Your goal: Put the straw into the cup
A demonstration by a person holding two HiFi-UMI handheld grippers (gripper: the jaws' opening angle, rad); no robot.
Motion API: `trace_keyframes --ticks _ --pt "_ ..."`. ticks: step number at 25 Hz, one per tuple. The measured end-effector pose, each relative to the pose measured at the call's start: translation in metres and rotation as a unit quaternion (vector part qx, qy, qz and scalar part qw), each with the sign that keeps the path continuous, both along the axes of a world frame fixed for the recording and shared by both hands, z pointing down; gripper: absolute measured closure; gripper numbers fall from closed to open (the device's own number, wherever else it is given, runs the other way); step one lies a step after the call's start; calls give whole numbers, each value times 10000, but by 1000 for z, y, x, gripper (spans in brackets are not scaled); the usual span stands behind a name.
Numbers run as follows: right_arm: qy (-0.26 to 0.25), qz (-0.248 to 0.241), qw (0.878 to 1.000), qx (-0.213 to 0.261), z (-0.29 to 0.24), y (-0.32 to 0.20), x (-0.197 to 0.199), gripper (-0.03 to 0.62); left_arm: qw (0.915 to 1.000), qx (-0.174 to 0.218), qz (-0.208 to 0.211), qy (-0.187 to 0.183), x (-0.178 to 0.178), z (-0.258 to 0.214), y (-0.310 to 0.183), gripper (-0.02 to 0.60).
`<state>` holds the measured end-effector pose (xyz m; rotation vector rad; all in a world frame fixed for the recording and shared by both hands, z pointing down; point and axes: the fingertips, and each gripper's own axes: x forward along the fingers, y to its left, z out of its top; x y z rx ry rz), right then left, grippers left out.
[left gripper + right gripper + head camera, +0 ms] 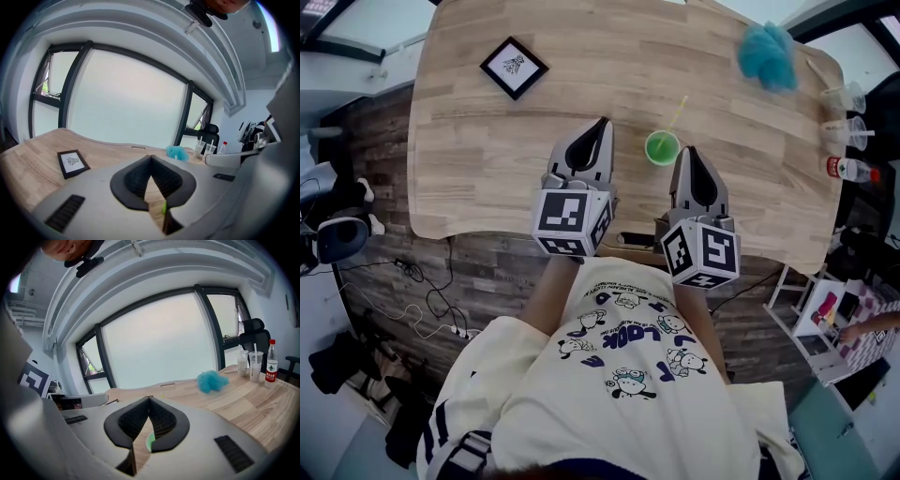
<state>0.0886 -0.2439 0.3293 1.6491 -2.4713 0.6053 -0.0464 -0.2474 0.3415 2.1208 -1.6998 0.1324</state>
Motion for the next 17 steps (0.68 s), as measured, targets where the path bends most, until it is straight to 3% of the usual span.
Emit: trace_keyframes --ticks 17 --pt "-5 -43 10000 2 2 0 -2 600 10000 5 9 -97 2 0 2 554"
